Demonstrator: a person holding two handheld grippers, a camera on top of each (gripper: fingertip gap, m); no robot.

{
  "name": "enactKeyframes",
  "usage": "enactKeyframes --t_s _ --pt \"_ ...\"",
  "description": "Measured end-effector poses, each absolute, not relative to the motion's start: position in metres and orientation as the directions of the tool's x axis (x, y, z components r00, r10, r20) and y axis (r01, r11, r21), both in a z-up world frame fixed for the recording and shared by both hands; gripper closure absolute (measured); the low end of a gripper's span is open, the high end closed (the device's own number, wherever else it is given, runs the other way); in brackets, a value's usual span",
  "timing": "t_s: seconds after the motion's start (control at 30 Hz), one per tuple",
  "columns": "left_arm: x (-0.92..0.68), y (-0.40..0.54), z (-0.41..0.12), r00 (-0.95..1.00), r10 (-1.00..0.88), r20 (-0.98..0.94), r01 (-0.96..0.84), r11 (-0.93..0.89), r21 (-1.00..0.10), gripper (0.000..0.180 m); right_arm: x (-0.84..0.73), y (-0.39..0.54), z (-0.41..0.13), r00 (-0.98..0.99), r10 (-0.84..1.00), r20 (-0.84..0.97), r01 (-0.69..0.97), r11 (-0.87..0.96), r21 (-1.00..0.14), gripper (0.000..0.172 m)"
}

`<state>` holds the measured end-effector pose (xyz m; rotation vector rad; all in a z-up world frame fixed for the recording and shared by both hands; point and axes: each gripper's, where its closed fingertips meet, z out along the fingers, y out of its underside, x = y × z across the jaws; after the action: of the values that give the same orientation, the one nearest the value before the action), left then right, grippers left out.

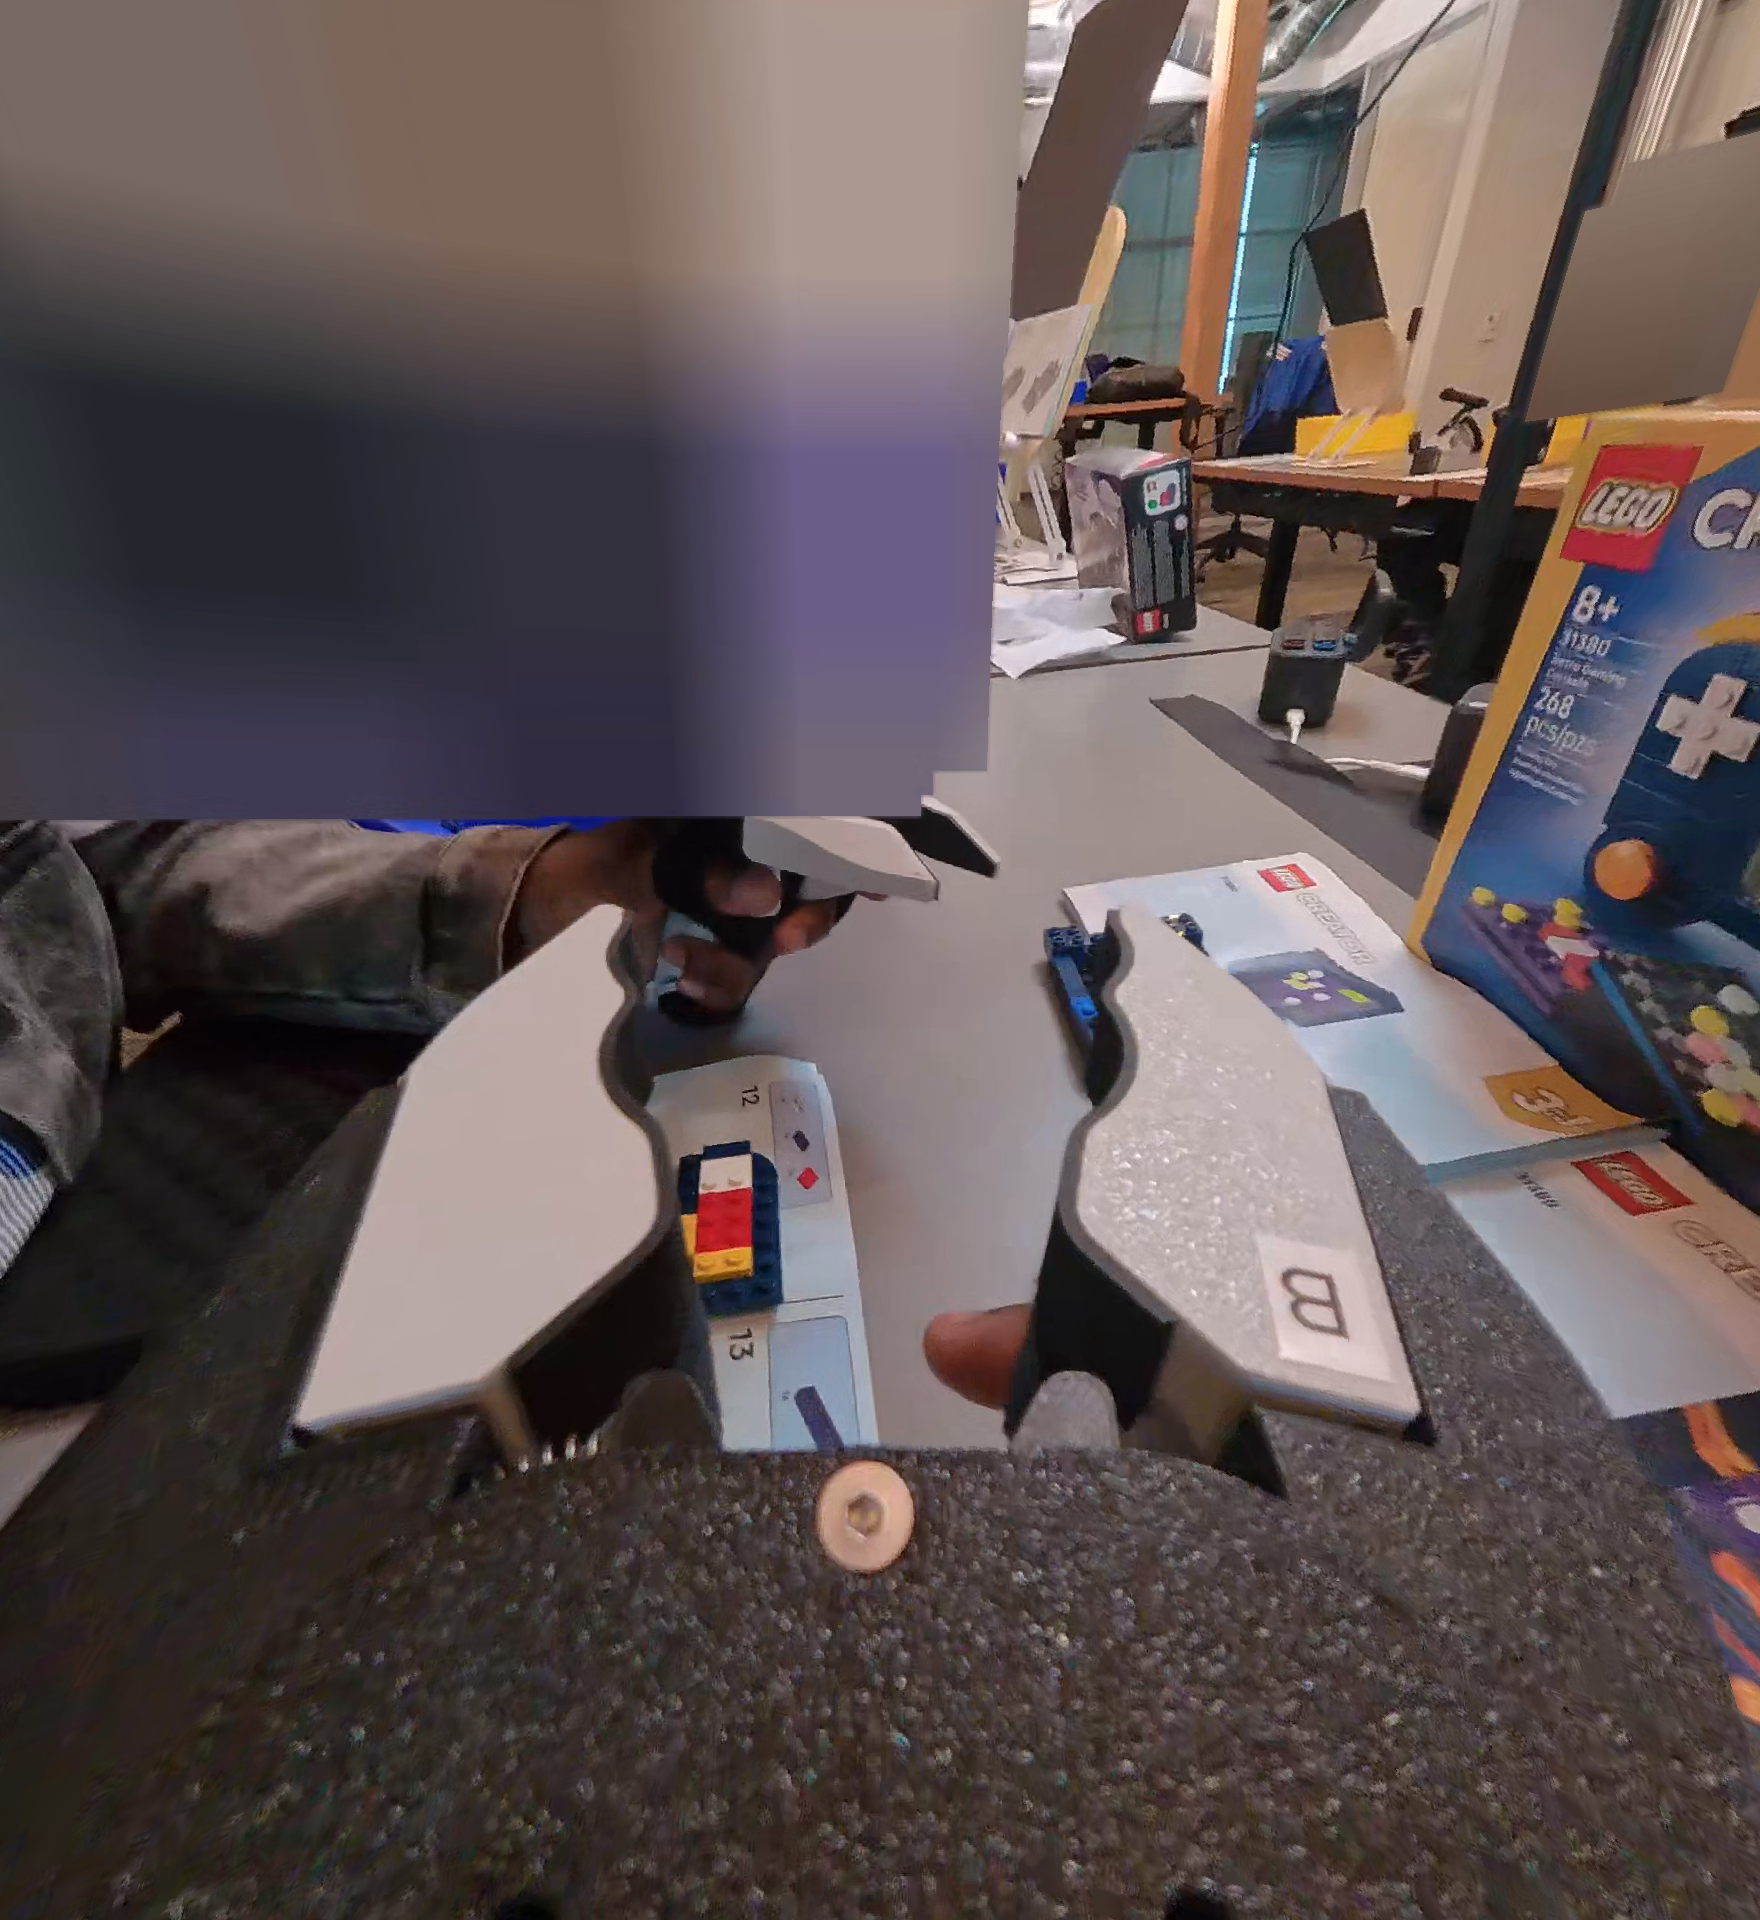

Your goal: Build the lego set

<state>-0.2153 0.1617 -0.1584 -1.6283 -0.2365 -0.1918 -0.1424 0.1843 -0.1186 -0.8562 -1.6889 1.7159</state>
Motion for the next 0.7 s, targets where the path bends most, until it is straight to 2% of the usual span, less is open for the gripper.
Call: enactKeyframes --t_s 0.03,0.07,0.2,0.27,0.3,0.33,0.37,0.4,0.47,0.5,0.53,0.57,0.63,0.7 --pt "-0.216 0.162 -0.158 0.963 0.037 0.267 0.269 -0.063 -0.961 0.15 -0.137 0.183 -0.114 -0.642 0.767 0.007 -0.009 0.002 -1.0 0.112" --pt "-0.215 0.162 -0.158 0.963 0.036 0.267 0.269 -0.062 -0.961 0.15 -0.129 0.182 -0.106 -0.654 0.752 0.08 -0.074 0.042 -0.996 0.17" --pt "-0.215 0.162 -0.158 0.963 0.037 0.265 0.267 -0.063 -0.962 0.15 -0.119 0.2 -0.079 -0.568 0.784 0.25 -0.179 0.179 -0.967 0.17" --pt "-0.215 0.162 -0.158 0.963 0.035 0.268 0.27 -0.062 -0.961 0.15 -0.114 0.221 -0.056 -0.486 0.829 0.276 -0.219 0.191 -0.957 0.131" --pt "-0.214 0.162 -0.158 0.963 0.033 0.269 0.271 -0.062 -0.961 0.149 -0.11 0.234 -0.046 -0.447 0.85 0.279 -0.217 0.2 -0.956 0.12" --pt "-0.214 0.162 -0.158 0.963 0.033 0.267 0.268 -0.063 -0.961 0.149 -0.103 0.245 -0.041 -0.433 0.852 0.295 -0.206 0.225 -0.952 0.128" --pt "-0.214 0.162 -0.158 0.964 0.033 0.262 0.264 -0.063 -0.962 0.149 -0.095 0.251 -0.041 -0.452 0.834 0.317 -0.179 0.264 -0.948 0.172" --pt "-0.214 0.162 -0.158 0.966 0.034 0.257 0.258 -0.067 -0.964 0.149 -0.089 0.256 -0.047 -0.487 0.813 0.32 -0.118 0.302 -0.946 0.172" --pt "-0.213 0.163 -0.159 0.967 0.034 0.254 0.256 -0.072 -0.964 0.149 -0.085 0.269 -0.087 -0.553 0.808 0.202 0.18 0.353 -0.918 0.172" --pt "-0.213 0.163 -0.159 0.966 0.032 0.257 0.258 -0.072 -0.963 0.149 -0.081 0.274 -0.118 -0.569 0.817 0.095 0.369 0.357 -0.858 0.169" --pt "-0.213 0.163 -0.159 0.966 0.032 0.257 0.259 -0.071 -0.963 0.149 -0.079 0.279 -0.147 -0.552 0.834 0.001 0.526 0.349 -0.776 0.151" --pt "-0.213 0.163 -0.159 0.966 0.033 0.255 0.256 -0.07 -0.964 0.149 -0.079 0.283 -0.173 -0.511 0.857 -0.063 0.644 0.333 -0.688 0.148" --pt "-0.212 0.162 -0.158 0.968 0.033 0.248 0.25 -0.07 -0.966 0.149 -0.076 0.283 -0.216 -0.461 0.879 -0.123 0.786 0.34 -0.517 0.148" --pt "-0.211 0.163 -0.158 0.97 0.029 0.242 0.243 -0.073 -0.967 0.149 -0.076 0.284 -0.241 -0.44 0.895 -0.079 0.837 0.376 -0.399 0.14"
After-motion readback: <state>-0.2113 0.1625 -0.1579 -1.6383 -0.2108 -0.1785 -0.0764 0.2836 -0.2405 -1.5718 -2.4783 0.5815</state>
